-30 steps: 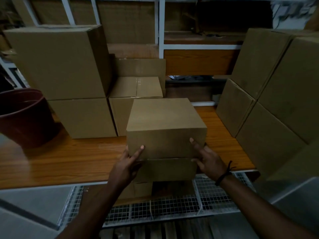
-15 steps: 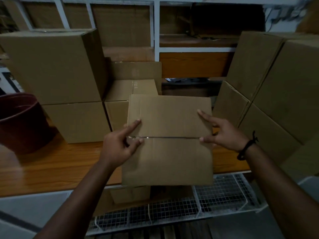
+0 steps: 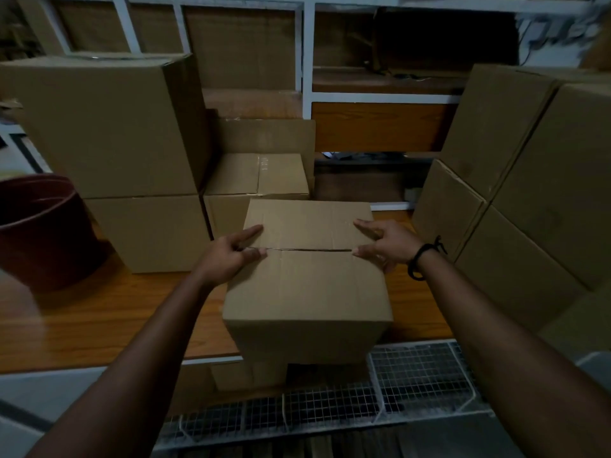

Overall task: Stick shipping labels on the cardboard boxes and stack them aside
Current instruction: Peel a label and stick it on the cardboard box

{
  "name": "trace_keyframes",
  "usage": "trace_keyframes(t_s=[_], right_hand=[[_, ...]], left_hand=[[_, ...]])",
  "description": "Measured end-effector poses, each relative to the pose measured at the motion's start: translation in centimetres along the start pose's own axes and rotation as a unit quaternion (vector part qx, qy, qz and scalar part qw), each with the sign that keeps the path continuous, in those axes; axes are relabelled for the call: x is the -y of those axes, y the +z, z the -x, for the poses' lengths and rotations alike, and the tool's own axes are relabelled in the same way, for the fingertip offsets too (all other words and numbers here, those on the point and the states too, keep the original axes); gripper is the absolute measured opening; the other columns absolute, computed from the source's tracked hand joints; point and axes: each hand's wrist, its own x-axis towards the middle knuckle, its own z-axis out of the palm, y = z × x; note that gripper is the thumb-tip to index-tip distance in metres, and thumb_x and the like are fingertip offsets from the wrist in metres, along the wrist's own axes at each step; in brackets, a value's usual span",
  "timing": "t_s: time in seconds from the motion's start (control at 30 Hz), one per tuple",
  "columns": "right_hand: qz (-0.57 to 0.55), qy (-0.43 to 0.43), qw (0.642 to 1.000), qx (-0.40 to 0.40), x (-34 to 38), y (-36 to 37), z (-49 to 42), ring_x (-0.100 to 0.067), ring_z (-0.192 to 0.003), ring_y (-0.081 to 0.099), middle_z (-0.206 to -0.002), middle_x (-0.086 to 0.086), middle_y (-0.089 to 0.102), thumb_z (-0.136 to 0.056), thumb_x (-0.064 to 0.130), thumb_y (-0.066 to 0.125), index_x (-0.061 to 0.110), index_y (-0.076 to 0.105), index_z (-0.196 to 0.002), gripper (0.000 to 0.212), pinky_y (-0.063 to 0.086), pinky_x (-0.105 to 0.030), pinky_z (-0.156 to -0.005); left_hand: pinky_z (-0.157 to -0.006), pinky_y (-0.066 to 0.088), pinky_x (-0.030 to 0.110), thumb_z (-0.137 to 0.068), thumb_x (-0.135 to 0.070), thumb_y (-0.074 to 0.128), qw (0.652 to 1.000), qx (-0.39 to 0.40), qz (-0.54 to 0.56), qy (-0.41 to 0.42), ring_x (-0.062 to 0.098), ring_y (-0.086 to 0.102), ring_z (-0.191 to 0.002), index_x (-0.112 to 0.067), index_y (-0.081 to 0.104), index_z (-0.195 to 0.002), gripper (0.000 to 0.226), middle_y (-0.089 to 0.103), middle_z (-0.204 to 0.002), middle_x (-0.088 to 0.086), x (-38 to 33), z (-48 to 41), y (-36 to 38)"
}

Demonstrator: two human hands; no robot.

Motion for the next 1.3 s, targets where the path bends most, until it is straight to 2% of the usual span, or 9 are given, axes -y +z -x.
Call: trace_keyframes(t_s=[0.2,0.43,0.53,0.6,0.7,0.93,1.07,1.23,1.3], right_hand=[[-0.024,-0.001,1.0,-0.011,-0.5,1.2,-1.1,-0.019,-0.111,0.053,-0.152,-0.001,0.038,-0.089,0.033,0.066,0.034,0.04,-0.144,0.061,0.049,-0.025,-0.059],[-0.038,-0.033,0.998,-0.032,-1.5,2.0,-1.2,-0.012,-0.112,0.049,-0.153,0.0,0.037,-0.09,0.041,0.063,0.036,0.041,-0.144,0.059,0.048,-0.02,-0.062],[-0.04,-0.052,0.996,-0.06,-1.9,2.0,-0.2,-0.016,-0.132,0.043,-0.152,0.006,0.038,-0.092,0.042,0.061,0.034,0.04,-0.145,0.058,0.044,-0.026,-0.093],[-0.076,-0.059,0.992,-0.086,-2.4,2.1,0.9,-0.016,-0.135,0.04,-0.149,0.009,0.041,-0.09,0.045,0.062,0.036,0.043,-0.142,0.057,0.041,-0.035,-0.105],[-0.074,-0.061,0.994,-0.06,-3.4,2.7,2.9,-0.015,-0.136,0.038,-0.149,0.01,0.04,-0.088,0.05,0.062,0.041,0.044,-0.139,0.055,0.042,-0.044,-0.107],[-0.073,-0.064,0.994,-0.046,-3.1,4.5,3.4,-0.012,-0.141,0.03,-0.154,0.009,0.033,-0.088,0.044,0.065,0.034,0.04,-0.145,0.063,0.029,-0.029,-0.108],[-0.077,-0.065,0.994,-0.045,-3.1,4.2,2.6,-0.013,-0.141,0.031,-0.154,0.009,0.034,-0.087,0.048,0.064,0.036,0.04,-0.144,0.063,0.031,-0.03,-0.107],[-0.182,-0.121,0.974,-0.068,-4.6,5.2,5.4,-0.011,-0.139,0.035,-0.155,0.009,0.032,-0.083,0.07,0.047,0.057,0.037,-0.132,0.052,0.043,-0.024,-0.099],[-0.159,-0.165,0.97,-0.087,-6.3,6.5,7.0,-0.005,-0.139,0.034,-0.155,0.012,0.03,-0.077,0.08,0.047,0.066,0.031,-0.132,0.059,0.042,-0.027,-0.103]], left_hand=[[-0.108,0.038,0.049,-0.095,-0.029,0.06,0.999,0.032,0.032,-0.021,0.025,0.041,-0.132,-0.044,0.041,-0.143,0.054,0.036,-0.154,0.002,1.2,-0.9,0.3],[-0.089,0.039,0.028,-0.094,-0.026,0.062,0.997,0.027,0.068,-0.035,0.017,0.043,-0.126,-0.039,0.045,-0.142,0.053,0.039,-0.152,0.002,0.6,-1.0,0.0],[-0.08,0.042,0.024,-0.095,-0.022,0.058,0.994,0.032,0.096,-0.037,0.015,0.044,-0.122,-0.036,0.042,-0.145,0.054,0.038,-0.151,-0.002,-0.1,0.2,0.1],[-0.079,0.043,0.025,-0.096,-0.018,0.055,0.99,0.027,0.13,-0.038,0.009,0.047,-0.116,-0.036,0.041,-0.144,0.054,0.04,-0.147,-0.008,-0.2,1.4,0.1],[-0.077,0.043,0.024,-0.096,-0.017,0.052,0.987,0.037,0.149,-0.038,0.0,0.05,-0.105,-0.036,0.041,-0.144,0.053,0.042,-0.137,-0.014,0.2,3.1,0.0],[-0.078,0.047,0.027,-0.093,-0.018,0.058,0.989,0.05,0.138,-0.031,0.01,0.052,-0.108,-0.038,0.035,-0.146,0.062,0.041,-0.129,-0.012,0.2,3.7,0.7],[-0.08,0.045,0.026,-0.095,-0.017,0.056,0.989,0.045,0.141,-0.019,0.008,0.05,-0.109,-0.037,0.032,-0.149,0.063,0.037,-0.135,-0.012,0.0,3.5,0.8],[-0.101,0.045,0.045,-0.085,-0.056,0.052,0.975,0.016,0.223,-0.003,0.023,0.046,-0.13,-0.051,0.032,-0.146,0.064,0.033,-0.155,-0.008,2.4,5.3,0.7],[-0.103,0.045,0.048,-0.08,-0.073,0.052,0.973,0.014,0.231,0.024,0.023,0.044,-0.135,-0.047,0.034,-0.147,0.074,0.037,-0.154,-0.007,3.9,6.6,1.1]])
